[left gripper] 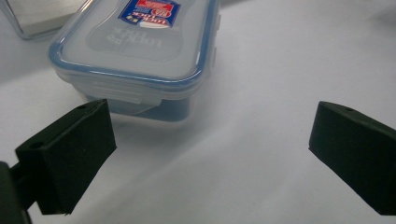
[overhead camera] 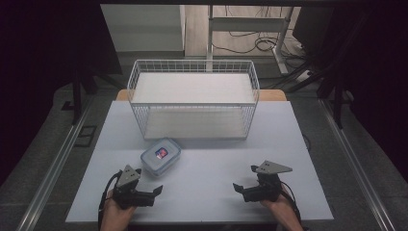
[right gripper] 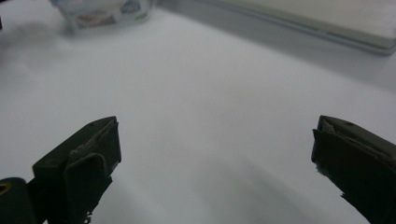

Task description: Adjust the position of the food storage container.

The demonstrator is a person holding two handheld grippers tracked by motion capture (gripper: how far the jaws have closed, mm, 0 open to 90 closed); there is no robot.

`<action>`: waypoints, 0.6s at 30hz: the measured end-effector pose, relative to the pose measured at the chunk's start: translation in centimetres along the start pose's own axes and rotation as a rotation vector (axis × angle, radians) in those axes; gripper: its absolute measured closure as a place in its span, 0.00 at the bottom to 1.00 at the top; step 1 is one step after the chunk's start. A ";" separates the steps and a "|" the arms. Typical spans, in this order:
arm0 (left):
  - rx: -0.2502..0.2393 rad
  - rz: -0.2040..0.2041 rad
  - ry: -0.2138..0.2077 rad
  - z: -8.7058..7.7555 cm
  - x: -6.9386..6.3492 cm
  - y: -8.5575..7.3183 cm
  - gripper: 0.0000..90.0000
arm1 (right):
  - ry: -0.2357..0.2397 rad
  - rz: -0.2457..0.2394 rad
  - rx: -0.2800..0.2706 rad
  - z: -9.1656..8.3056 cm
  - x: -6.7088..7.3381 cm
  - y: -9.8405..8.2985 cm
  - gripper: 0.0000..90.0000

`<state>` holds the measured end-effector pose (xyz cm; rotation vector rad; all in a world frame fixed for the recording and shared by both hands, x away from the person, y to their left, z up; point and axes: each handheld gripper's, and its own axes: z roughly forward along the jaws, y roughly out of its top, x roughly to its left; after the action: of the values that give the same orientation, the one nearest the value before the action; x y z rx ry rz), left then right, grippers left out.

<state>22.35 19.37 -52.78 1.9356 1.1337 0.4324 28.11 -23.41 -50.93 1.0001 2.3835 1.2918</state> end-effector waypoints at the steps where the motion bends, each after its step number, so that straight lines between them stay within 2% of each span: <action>1: 0.008 0.008 0.008 0.0 0.0 0.0 0.00 | 0.002 0.018 -0.011 0.1 -0.1 0.1 0.01; 4: 0.022 0.029 0.018 0.1 -0.1 0.0 0.00 | -0.007 0.021 -0.013 0.2 0.0 0.1 0.00; 5: 0.008 0.025 -0.008 0.0 0.1 0.0 0.00 | -0.016 0.011 -0.010 0.2 0.1 0.2 0.00; 6: 0.008 0.025 -0.008 0.0 0.1 0.0 0.00 | -0.016 0.011 -0.010 0.2 0.1 0.2 0.00; 8: -0.008 0.007 -0.045 -0.3 0.4 0.1 0.00 | -0.013 0.013 -0.012 0.2 0.2 0.2 0.00; 16: 0.009 0.005 -0.018 -0.4 0.9 0.2 0.06 | -0.014 0.031 0.001 0.3 0.2 0.2 0.00; 18: -0.012 0.014 -0.013 -0.7 1.0 0.5 0.14 | -0.013 0.039 0.001 0.4 0.2 0.2 0.00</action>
<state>22.70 20.42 -52.03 1.9339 1.1078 0.4323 28.23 -22.96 -50.93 1.0578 2.3665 1.2929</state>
